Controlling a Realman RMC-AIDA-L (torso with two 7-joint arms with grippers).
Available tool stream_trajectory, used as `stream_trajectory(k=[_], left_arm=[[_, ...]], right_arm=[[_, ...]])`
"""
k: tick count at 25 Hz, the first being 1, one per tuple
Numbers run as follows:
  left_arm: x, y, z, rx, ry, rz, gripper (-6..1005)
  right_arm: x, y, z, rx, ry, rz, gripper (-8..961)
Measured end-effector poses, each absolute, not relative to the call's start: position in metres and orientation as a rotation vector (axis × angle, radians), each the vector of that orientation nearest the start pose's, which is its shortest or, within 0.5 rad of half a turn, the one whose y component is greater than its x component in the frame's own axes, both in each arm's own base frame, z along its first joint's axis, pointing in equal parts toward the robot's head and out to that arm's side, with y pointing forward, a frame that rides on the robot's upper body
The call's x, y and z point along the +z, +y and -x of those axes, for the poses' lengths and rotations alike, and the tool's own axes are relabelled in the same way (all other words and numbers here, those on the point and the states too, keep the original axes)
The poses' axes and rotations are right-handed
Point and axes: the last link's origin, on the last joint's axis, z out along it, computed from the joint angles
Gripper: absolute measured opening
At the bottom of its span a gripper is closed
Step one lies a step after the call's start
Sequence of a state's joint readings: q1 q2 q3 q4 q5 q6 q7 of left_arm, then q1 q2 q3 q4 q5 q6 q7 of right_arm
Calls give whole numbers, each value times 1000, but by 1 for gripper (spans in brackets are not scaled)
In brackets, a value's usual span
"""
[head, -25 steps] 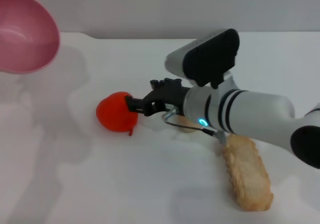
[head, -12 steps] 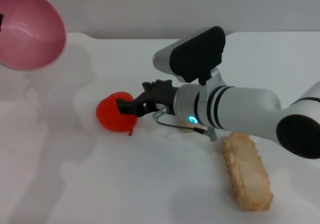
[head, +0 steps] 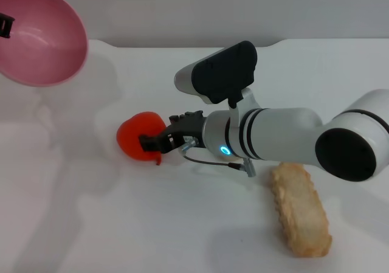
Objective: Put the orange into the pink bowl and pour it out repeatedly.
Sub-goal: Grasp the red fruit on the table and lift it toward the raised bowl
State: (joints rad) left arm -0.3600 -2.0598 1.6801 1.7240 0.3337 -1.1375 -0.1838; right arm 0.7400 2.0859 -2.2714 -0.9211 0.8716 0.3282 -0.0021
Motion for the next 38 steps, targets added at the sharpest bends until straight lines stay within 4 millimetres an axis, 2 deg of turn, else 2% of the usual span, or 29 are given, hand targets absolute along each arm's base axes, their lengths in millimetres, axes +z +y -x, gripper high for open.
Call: stream_trajectory(k=[12,15,20,31,36,38], left_arm=[[90,379,179,269,-679,1605,40],[90,380,178,274,-669,1608,40],[89,382,178,280,-666,1611,40],[86,383,179,282,-663,1616,40],[85,381,182,294,-665,1620,40],[85,380,183,301,-664,1622,40]], right_arm=[[-170,357,-135,124,954,2485,800],[-168,358,-135,129,936,2487,579],[-166,359,-133,145,898,2495,365],[-161,355,-132,203,893,2483,132],[-136,359,-134,264,852,2416,-2],[-123,361,-135,284,842,2379,7]])
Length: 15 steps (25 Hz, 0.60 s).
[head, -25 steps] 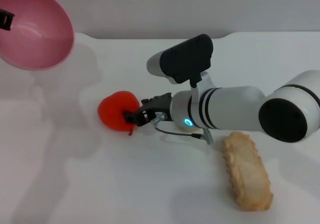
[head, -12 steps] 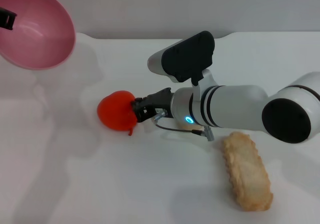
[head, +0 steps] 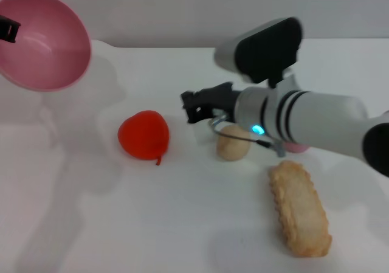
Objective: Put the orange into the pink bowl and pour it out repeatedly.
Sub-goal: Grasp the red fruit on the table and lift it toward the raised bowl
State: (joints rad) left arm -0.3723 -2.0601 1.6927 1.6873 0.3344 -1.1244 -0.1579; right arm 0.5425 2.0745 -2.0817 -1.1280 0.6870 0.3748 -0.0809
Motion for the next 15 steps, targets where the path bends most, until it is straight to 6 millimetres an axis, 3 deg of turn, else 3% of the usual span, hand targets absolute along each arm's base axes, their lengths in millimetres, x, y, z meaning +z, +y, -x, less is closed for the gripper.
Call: stream_trajectory(k=[5,12,15], left_arm=[[83,379,185,311,-665,1627,40],[79,380,185,325,-652,1643,40],[77,381,183,322,-652,1652,40]], right_arm=[[-109,364,-139,306,840,2330,30],[-131,355,-131,323,766,2388,63],[-133,355,-128,330,761,2395,121]])
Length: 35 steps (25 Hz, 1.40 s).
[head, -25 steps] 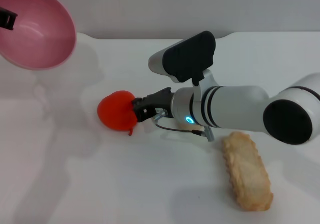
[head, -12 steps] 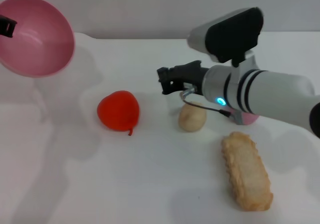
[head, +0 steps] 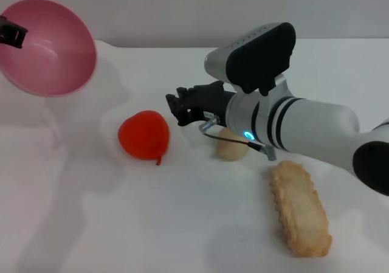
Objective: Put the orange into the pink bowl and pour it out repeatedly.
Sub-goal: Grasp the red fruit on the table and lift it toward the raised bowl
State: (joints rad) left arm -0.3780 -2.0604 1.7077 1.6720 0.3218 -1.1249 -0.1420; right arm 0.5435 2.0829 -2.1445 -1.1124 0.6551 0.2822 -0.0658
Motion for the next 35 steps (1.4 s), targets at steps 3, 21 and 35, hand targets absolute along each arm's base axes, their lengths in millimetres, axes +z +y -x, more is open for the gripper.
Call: stream_trajectory(k=[3,21,35], left_arm=[[76,381,184,326,-652,1654,40],[69,387,182,352,-643,1673,40],[66,389,183,355,-647,1681,40]], right_arm=[[-134,356,-127,368,760,2381,180],[-164,350,-124,284,825,2478,787],[-171,356,-130,243,956,2465,803]])
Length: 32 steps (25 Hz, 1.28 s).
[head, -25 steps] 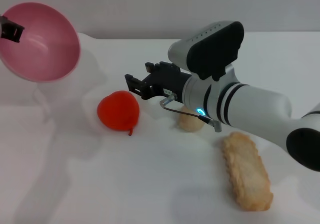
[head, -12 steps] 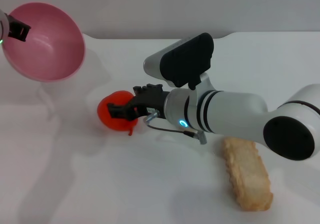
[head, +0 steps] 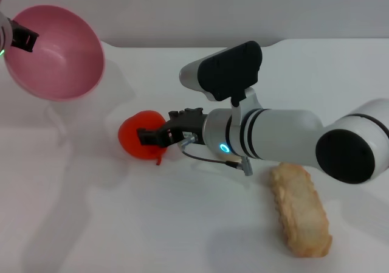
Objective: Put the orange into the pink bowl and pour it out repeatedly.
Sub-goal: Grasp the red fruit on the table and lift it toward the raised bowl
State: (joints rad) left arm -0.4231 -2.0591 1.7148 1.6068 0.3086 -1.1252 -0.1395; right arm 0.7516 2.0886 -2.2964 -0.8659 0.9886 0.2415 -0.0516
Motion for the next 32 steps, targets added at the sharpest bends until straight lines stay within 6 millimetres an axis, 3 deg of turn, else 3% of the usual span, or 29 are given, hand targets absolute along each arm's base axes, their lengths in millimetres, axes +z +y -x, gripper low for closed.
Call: stream_trajectory(k=[11,27,32], left_arm=[[66,392,180,353,-642,1684,40],[64,392,179,356,-641,1690,41],[63,392,178,355,-641,1691,41]], right_arm=[[-174,355,-126,201,963,2493,771],[-174,355,-143,142,1061,2469,725],[-174,355,-139,139,1010,2496,442]])
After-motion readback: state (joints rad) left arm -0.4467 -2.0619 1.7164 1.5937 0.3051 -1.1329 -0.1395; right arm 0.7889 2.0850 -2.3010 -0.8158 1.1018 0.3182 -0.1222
